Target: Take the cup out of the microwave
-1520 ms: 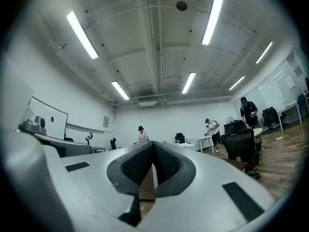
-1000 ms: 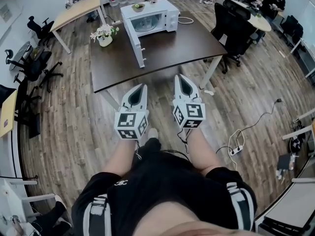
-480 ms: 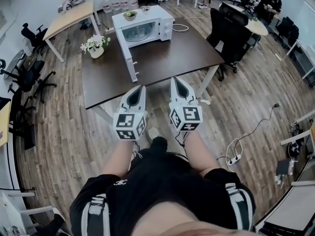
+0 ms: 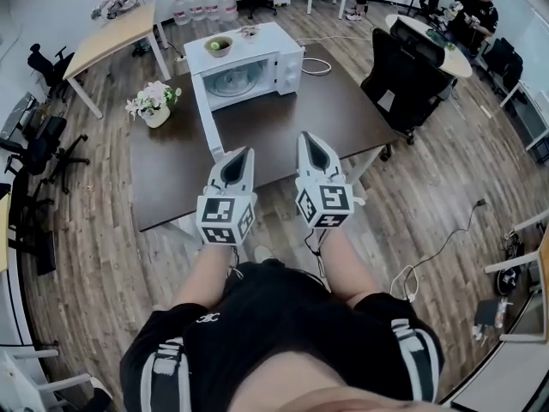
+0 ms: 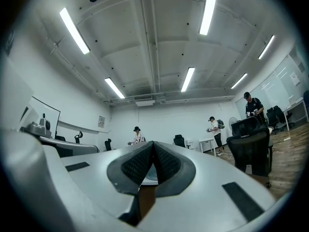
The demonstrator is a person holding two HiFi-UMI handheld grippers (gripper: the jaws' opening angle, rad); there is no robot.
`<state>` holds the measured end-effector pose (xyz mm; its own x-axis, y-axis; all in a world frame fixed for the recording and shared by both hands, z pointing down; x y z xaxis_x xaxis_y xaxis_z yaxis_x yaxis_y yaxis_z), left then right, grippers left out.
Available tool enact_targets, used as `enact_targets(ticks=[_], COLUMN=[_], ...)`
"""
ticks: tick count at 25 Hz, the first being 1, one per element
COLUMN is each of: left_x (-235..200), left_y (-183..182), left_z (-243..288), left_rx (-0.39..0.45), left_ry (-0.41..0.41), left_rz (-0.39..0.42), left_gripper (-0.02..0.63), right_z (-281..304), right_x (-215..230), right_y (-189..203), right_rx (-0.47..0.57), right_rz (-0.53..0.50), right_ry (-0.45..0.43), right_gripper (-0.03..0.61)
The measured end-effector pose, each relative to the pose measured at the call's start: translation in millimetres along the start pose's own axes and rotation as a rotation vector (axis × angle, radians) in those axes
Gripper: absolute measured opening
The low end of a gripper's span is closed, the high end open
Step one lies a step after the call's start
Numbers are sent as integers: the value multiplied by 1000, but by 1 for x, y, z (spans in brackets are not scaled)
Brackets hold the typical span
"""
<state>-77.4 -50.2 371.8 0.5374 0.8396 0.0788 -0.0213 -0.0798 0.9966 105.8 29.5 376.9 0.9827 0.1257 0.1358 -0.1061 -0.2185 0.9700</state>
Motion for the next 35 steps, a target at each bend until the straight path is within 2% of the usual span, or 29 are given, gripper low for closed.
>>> enact_targets(ticks=[10, 18, 21, 29, 35], left_x=[-82, -111, -118, -139, -146], left_y=[-16, -12, -6, 10, 18], left_z=[131, 180, 196, 239, 263], left_rx=[15, -32, -50, -65, -91], left_ry=[-39, -116, -169, -392, -485], left_rz=[2, -8, -9, -28, -30], left_gripper=[0, 0, 0, 0, 0], right_z=[156, 227, 256, 327, 363], right_x=[44, 67, 77, 105, 119], right_y=[9, 26, 32, 51, 64], right_rx=[-6, -50, -57, -69, -100], right_rz=[13, 43, 45, 36, 43], right_ry=[-44, -95, -137, -301, -375], right_gripper=[0, 0, 0, 0, 0])
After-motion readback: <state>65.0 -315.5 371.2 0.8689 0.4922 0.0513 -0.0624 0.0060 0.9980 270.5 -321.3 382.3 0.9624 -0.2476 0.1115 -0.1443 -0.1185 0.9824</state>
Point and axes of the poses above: the fingertips, and each gripper's own axes: z forward along the fingers, x to its right, y out of its underside, the point moved 10 cm from there along -z, backward along the fingers, and after that the axes turned 5 degrees about z, right-handed, at the moved point
